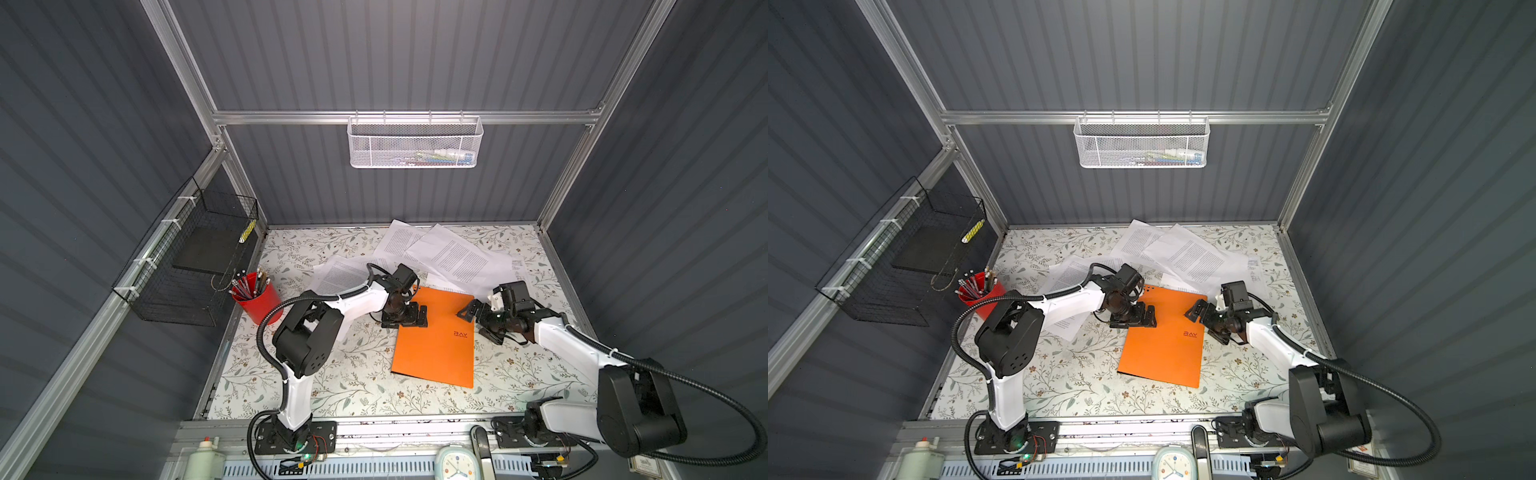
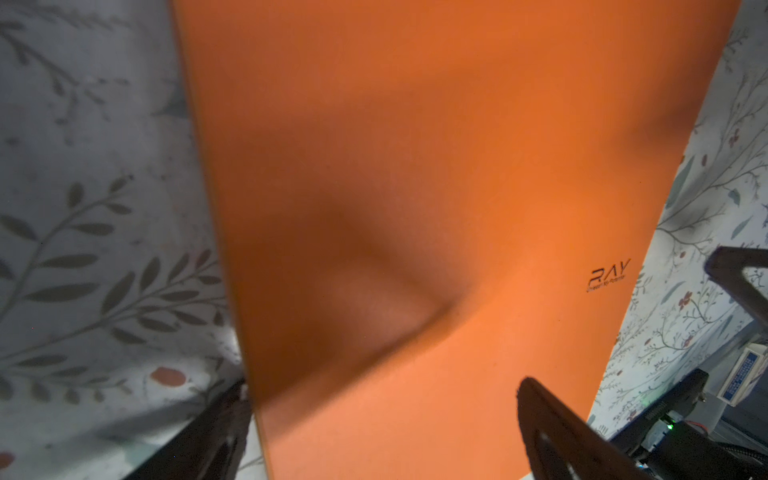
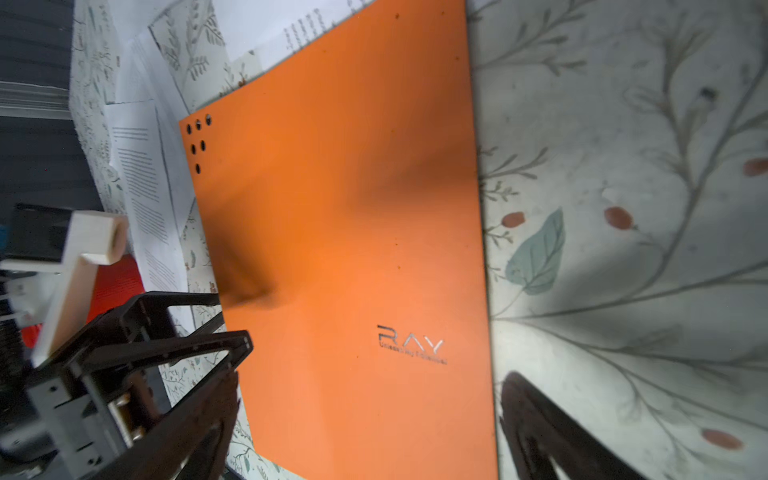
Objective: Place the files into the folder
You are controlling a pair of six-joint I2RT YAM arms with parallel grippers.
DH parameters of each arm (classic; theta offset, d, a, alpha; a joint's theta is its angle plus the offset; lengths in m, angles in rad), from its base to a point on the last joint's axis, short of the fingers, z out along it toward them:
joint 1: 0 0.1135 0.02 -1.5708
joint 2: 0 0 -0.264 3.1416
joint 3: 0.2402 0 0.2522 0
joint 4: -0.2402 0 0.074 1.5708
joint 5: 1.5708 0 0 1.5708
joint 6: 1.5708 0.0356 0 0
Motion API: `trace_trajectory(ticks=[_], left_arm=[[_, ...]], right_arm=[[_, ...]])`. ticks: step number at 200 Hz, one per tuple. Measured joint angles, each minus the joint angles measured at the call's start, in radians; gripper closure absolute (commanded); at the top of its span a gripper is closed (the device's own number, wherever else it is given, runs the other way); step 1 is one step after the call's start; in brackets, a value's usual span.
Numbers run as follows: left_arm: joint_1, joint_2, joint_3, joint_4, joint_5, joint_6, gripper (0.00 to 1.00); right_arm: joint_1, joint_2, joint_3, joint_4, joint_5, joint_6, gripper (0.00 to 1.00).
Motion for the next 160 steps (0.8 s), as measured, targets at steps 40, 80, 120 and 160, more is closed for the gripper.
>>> trace_trajectory(ticks=[40, 80, 120, 160], left_arm=[[0.000, 0.000, -0.002, 0.001, 0.000, 0.006, 0.00], [0.000, 0.000, -0.002, 0.001, 0.000, 0.009, 0.00], [0.000, 0.000, -0.002, 0.001, 0.000, 0.009, 0.00], [0.000, 0.000, -0.002, 0.002, 0.000, 0.009, 0.00]], right_arm=[[0.026, 0.088, -0.010, 0.066, -0.003, 0.008, 0.01], [0.044, 0.096, -0.010, 0.104, 0.017, 0.027, 0.01], [0.083, 0.077, -0.001, 0.061, 0.072, 0.040, 0.01], [0.135, 0.014, 0.050, -0.035, 0.150, 0.048, 0.01]])
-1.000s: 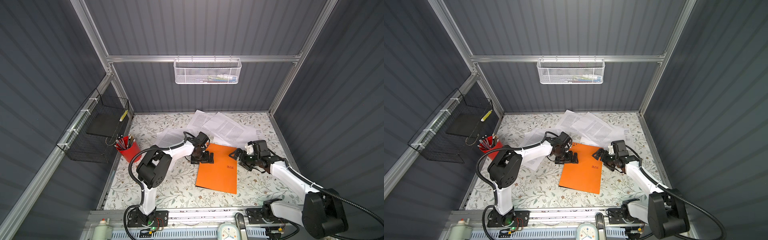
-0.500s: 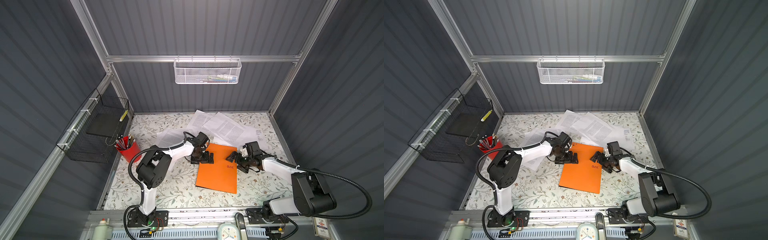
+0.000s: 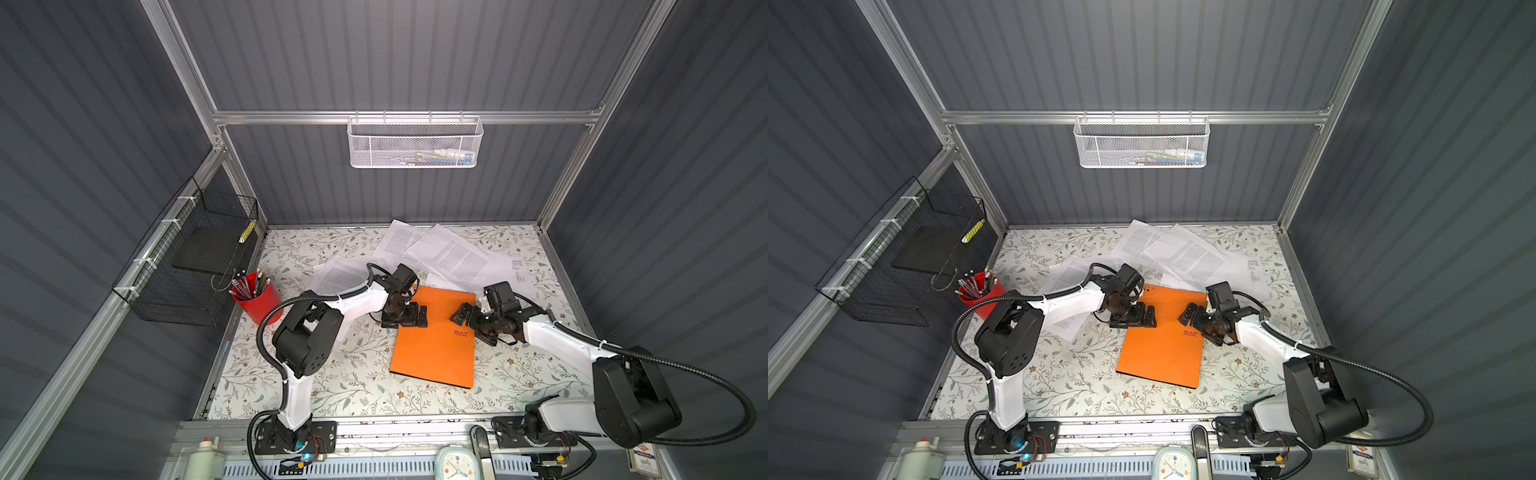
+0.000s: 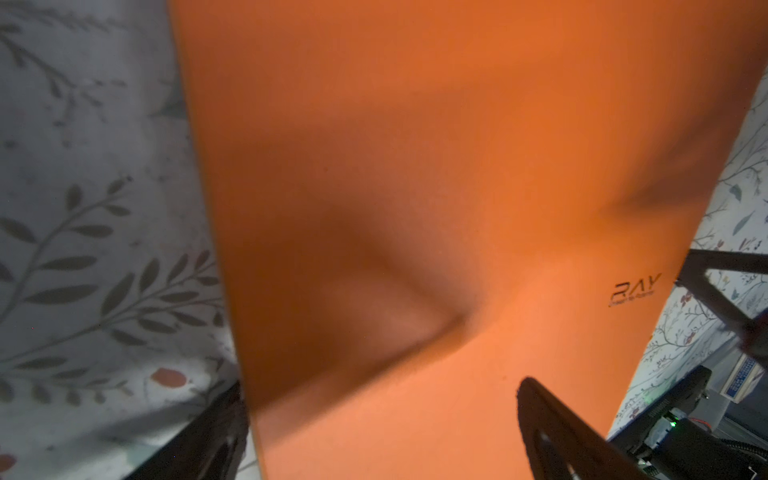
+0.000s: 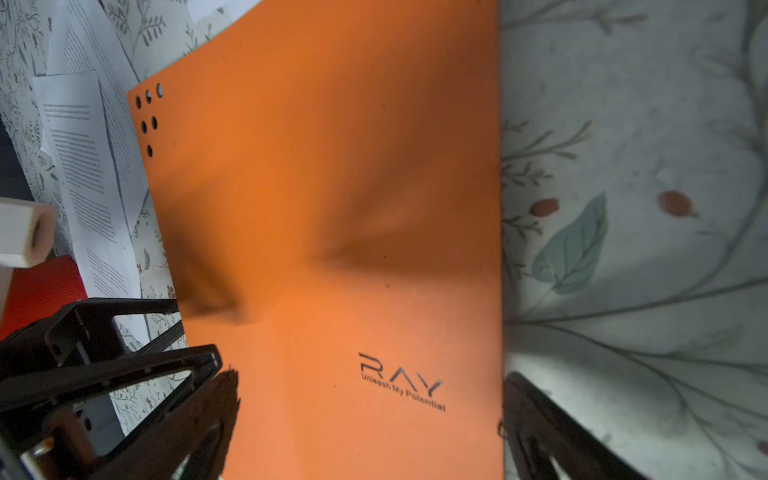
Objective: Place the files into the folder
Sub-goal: 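Lift and flip the orange cover open with both grippers, exposing the black inside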
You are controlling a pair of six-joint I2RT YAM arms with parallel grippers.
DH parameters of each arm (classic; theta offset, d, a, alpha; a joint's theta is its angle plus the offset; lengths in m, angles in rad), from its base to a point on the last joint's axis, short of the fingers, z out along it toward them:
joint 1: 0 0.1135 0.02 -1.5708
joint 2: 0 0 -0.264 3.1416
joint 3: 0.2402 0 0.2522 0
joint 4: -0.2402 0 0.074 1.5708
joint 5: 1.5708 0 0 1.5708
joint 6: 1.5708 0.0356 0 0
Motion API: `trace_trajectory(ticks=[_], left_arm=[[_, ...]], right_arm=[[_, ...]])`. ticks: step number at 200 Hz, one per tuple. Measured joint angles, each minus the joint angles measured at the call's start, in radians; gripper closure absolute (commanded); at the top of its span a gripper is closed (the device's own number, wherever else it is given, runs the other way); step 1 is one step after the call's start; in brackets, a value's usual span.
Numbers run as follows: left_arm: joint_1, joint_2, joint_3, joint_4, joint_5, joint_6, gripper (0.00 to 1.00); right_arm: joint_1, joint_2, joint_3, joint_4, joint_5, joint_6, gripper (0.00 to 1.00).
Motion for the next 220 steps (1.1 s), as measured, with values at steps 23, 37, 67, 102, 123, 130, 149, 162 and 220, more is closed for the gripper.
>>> trace_trajectory(ticks=[23, 37, 67, 102, 123, 130, 149, 162, 220], left_arm=[[0.000, 0.000, -0.001, 0.002, 0.000, 0.000, 0.00], [0.000, 0.000, -0.002, 0.002, 0.000, 0.000, 0.00], [0.004, 0.000, -0.002, 0.002, 0.014, 0.000, 0.00], [0.030, -0.004, -0.013, 0.018, 0.069, -0.003, 0.00], [0.073, -0.019, -0.050, 0.058, 0.154, -0.016, 0.00], [0.090, -0.021, -0.057, 0.065, 0.179, -0.019, 0.00], [0.123, -0.023, -0.065, 0.069, 0.223, -0.020, 0.00], [0.145, -0.023, -0.073, 0.079, 0.256, -0.024, 0.00], [0.153, -0.014, -0.095, 0.158, 0.349, -0.040, 0.00]], right_arm=[[0.019, -0.021, 0.037, -0.037, 0.032, 0.002, 0.01], [0.034, -0.026, 0.059, -0.067, 0.056, 0.002, 0.01], [0.060, -0.047, 0.082, -0.097, 0.083, -0.005, 0.01], [0.052, -0.130, 0.057, -0.024, 0.016, -0.045, 0.01], [0.036, -0.176, 0.010, 0.074, -0.045, -0.084, 0.01], [0.034, -0.186, -0.007, 0.107, -0.061, -0.093, 0.01], [0.029, -0.196, -0.048, 0.192, -0.111, -0.120, 0.04], [0.024, -0.193, -0.066, 0.236, -0.147, -0.128, 0.06], [0.033, -0.152, -0.097, 0.371, -0.372, -0.128, 0.34]])
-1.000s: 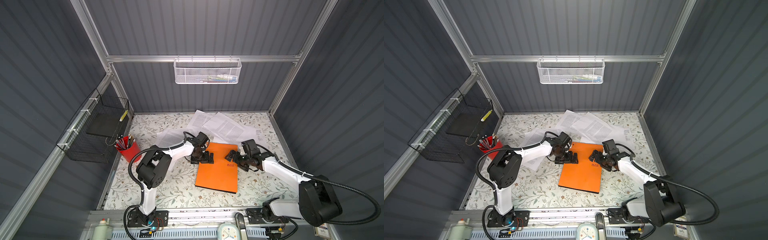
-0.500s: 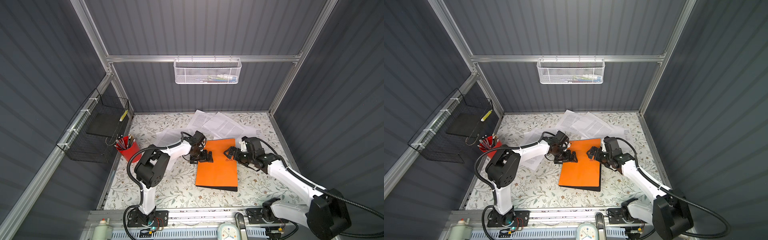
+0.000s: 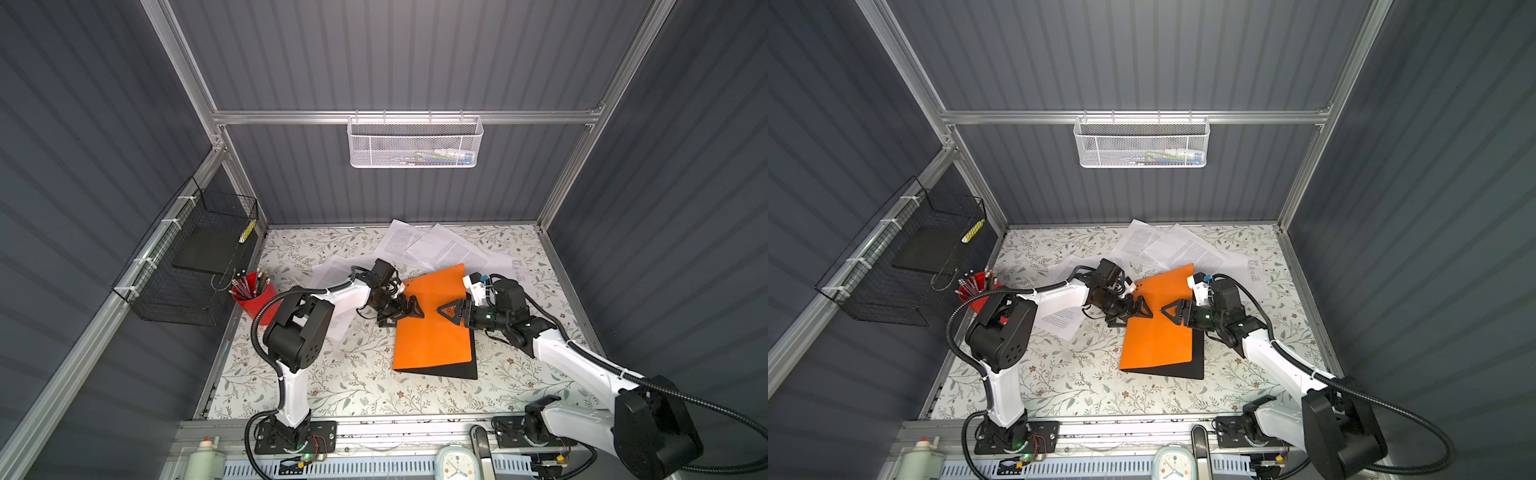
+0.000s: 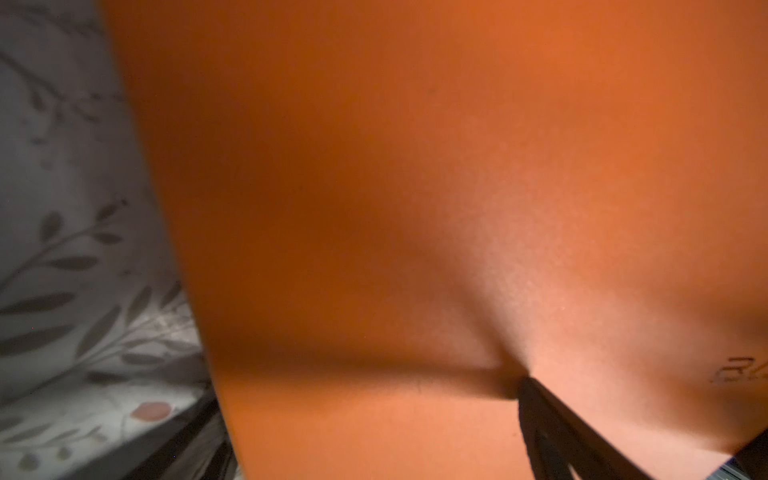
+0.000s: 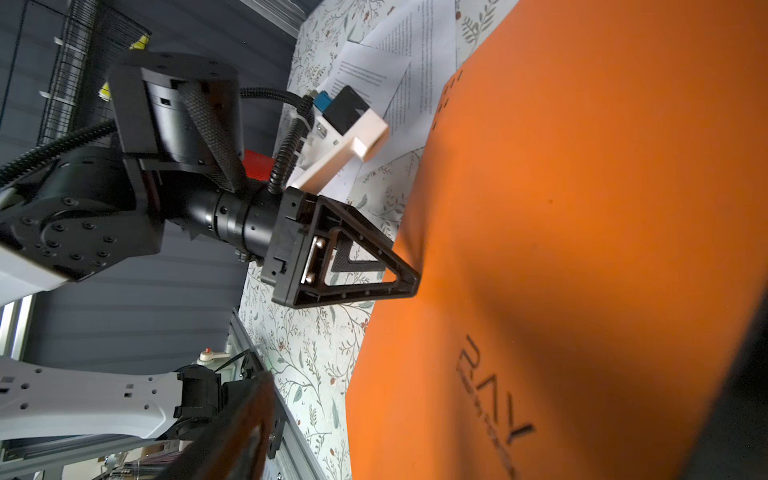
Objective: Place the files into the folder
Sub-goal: 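Lift and flip the orange cover open with both grippers, exposing the black inside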
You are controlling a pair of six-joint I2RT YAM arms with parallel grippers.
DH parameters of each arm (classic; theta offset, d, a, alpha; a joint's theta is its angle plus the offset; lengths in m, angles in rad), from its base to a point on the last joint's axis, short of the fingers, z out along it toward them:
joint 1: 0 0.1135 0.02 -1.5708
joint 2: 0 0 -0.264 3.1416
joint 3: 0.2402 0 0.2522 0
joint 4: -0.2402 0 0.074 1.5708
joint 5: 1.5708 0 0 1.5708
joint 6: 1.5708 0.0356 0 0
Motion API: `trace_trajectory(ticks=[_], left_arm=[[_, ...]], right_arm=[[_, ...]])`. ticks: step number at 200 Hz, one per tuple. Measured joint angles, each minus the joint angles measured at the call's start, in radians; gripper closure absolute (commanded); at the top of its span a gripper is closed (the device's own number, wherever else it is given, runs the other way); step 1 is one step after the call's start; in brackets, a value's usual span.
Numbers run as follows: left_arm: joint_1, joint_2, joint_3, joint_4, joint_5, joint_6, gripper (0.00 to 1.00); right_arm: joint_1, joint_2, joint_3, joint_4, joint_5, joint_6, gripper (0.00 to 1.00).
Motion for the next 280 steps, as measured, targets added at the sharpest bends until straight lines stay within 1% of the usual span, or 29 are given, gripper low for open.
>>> trace_trajectory(ticks=[32, 50, 59, 71, 95, 103, 126, 134, 177, 202, 216, 241, 249, 258, 259, 267, 280], left_arm=[[0.003, 0.000, 0.000, -0.002, -0.001, -0.001, 0.00], [0.003, -0.008, 0.003, -0.021, -0.007, 0.003, 0.00], [0.003, -0.018, 0.009, -0.042, -0.019, 0.010, 0.00], [0.003, -0.036, 0.032, -0.089, -0.046, 0.026, 0.00], [0.005, -0.087, 0.101, -0.177, -0.121, 0.066, 0.00], [0.009, -0.112, 0.117, -0.199, -0.143, 0.078, 0.00], [0.026, -0.175, 0.166, -0.266, -0.196, 0.106, 0.00], [0.034, -0.195, 0.177, -0.280, -0.210, 0.113, 0.00], [0.067, -0.284, 0.196, -0.366, -0.309, 0.154, 0.00], [0.082, -0.317, 0.197, -0.412, -0.354, 0.176, 0.00], [0.089, -0.338, 0.197, -0.435, -0.373, 0.187, 0.00], [0.094, -0.363, 0.197, -0.463, -0.397, 0.206, 0.00], [0.095, -0.369, 0.197, -0.471, -0.404, 0.210, 0.00], [0.099, -0.373, 0.197, -0.478, -0.410, 0.214, 0.00], [0.099, -0.373, 0.197, -0.479, -0.410, 0.215, 0.00], [0.099, -0.377, 0.197, -0.488, -0.416, 0.220, 0.00], [0.100, -0.380, 0.197, -0.500, -0.424, 0.226, 0.00]], right_arm=[[0.000, 0.002, 0.006, -0.037, 0.016, -0.018, 0.48], [0.000, -0.008, 0.025, -0.093, 0.046, -0.027, 0.51], [0.000, -0.020, 0.034, -0.119, 0.062, -0.035, 0.55], [0.000, -0.037, 0.043, -0.148, 0.074, -0.047, 0.62], [0.000, -0.069, 0.054, -0.202, 0.096, -0.069, 0.80], [0.000, -0.079, 0.057, -0.220, 0.102, -0.076, 0.85], [0.000, -0.087, 0.072, -0.269, 0.112, -0.092, 0.94], [0.000, -0.089, 0.078, -0.289, 0.112, -0.089, 1.00], [0.005, -0.102, 0.163, -0.429, 0.113, -0.126, 1.00], [0.005, -0.089, 0.250, -0.551, 0.159, -0.149, 1.00], [0.005, -0.053, 0.320, -0.638, 0.198, -0.163, 1.00], [0.005, 0.003, 0.387, -0.726, 0.237, -0.178, 1.00], [0.006, 0.010, 0.393, -0.740, 0.238, -0.178, 0.86], [0.007, 0.011, 0.395, -0.753, 0.238, -0.178, 0.79], [0.007, 0.011, 0.395, -0.754, 0.238, -0.177, 0.77], [0.009, 0.010, 0.396, -0.766, 0.236, -0.177, 0.70], [0.012, 0.008, 0.396, -0.776, 0.224, -0.168, 0.66]])
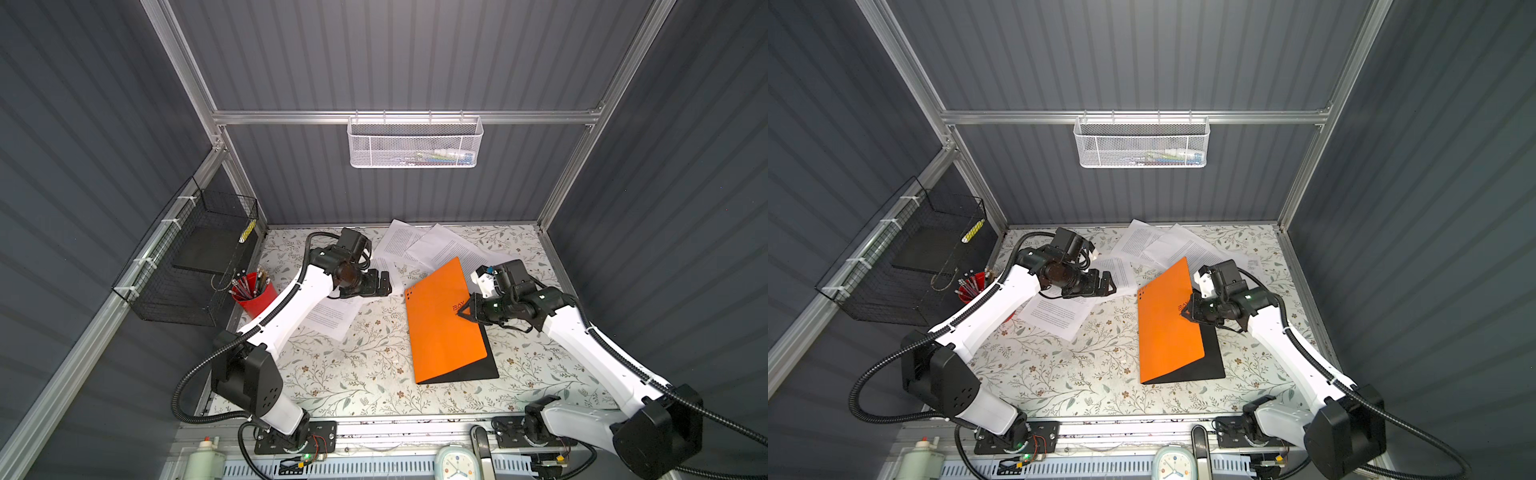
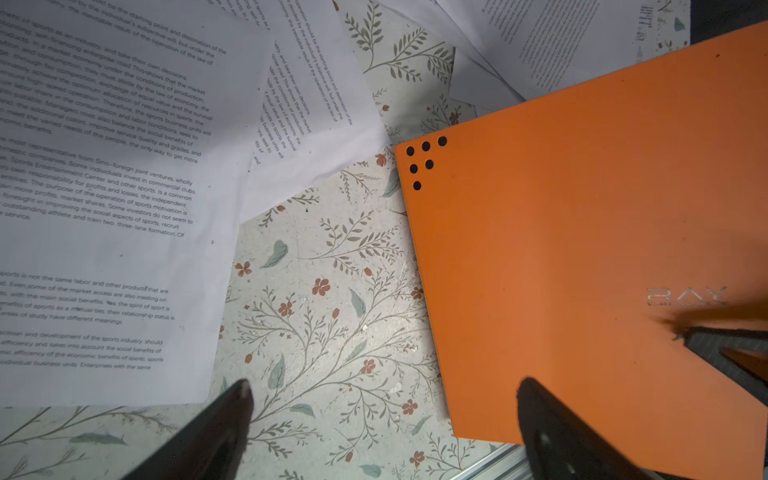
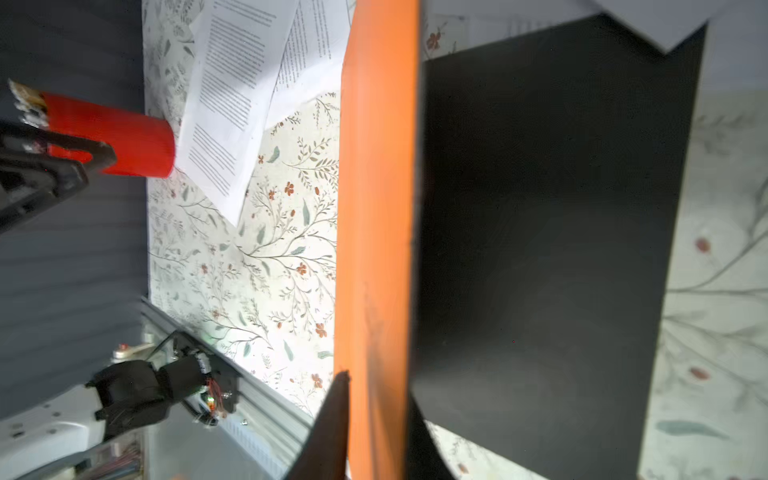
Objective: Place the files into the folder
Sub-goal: 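Lift and flip the orange cover open with both grippers, exposing the black inside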
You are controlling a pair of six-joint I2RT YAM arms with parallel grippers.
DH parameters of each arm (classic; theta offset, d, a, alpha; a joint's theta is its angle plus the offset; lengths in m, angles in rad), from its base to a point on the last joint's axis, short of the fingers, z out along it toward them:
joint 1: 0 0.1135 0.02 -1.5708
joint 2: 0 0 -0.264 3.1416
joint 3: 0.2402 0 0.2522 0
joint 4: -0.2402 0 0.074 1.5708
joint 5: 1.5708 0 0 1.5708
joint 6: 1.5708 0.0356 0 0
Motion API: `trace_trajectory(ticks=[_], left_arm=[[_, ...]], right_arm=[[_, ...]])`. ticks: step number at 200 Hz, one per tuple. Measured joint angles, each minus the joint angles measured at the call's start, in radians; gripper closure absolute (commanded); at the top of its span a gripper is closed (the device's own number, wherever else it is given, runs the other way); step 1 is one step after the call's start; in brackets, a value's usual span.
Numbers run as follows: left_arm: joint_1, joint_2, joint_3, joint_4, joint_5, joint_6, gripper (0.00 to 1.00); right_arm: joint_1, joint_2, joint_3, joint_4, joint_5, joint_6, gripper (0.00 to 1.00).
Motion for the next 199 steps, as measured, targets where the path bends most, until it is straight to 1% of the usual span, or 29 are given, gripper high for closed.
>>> trace_trajectory(ticks=[11, 39, 59, 80, 94, 109, 136, 165, 181, 199], left_arm=[[0.004, -0.004, 0.002, -0.009, -0.006, 0.005, 0.00], [0.009, -0.014, 0.023, -0.039, -0.020, 0.015, 0.00], [0.015, -0.024, 0.058, -0.057, -0.024, 0.016, 0.00], [0.023, -0.032, 0.117, -0.085, -0.024, 0.016, 0.00], [0.029, -0.035, 0.164, -0.105, -0.024, 0.016, 0.00], [0.041, -0.040, 0.217, -0.127, -0.032, 0.016, 0.00], [0.097, -0.064, 0.312, -0.158, -0.055, 0.007, 0.00], [0.146, -0.119, 0.372, -0.174, -0.082, -0.006, 0.00], [0.149, -0.142, 0.379, -0.177, -0.082, -0.007, 0.00], [0.149, -0.156, 0.358, -0.174, -0.061, -0.003, 0.00]], right_arm=[[0.004, -0.008, 0.000, 0.002, -0.017, 0.022, 0.64], [0.034, -0.031, 0.020, 0.021, -0.070, 0.073, 0.63], [0.090, -0.025, 0.066, 0.058, -0.097, 0.111, 0.61], [0.168, 0.018, 0.137, 0.103, -0.104, 0.148, 0.59], [0.222, 0.063, 0.183, 0.147, -0.104, 0.172, 0.58], [0.284, 0.144, 0.252, 0.198, -0.105, 0.193, 0.57], [0.393, 0.359, 0.396, 0.317, -0.101, 0.217, 0.57], [0.471, 0.583, 0.494, 0.406, -0.112, 0.227, 0.54], [0.482, 0.622, 0.480, 0.415, -0.113, 0.224, 0.51], [0.456, 0.576, 0.404, 0.423, -0.111, 0.220, 0.51]])
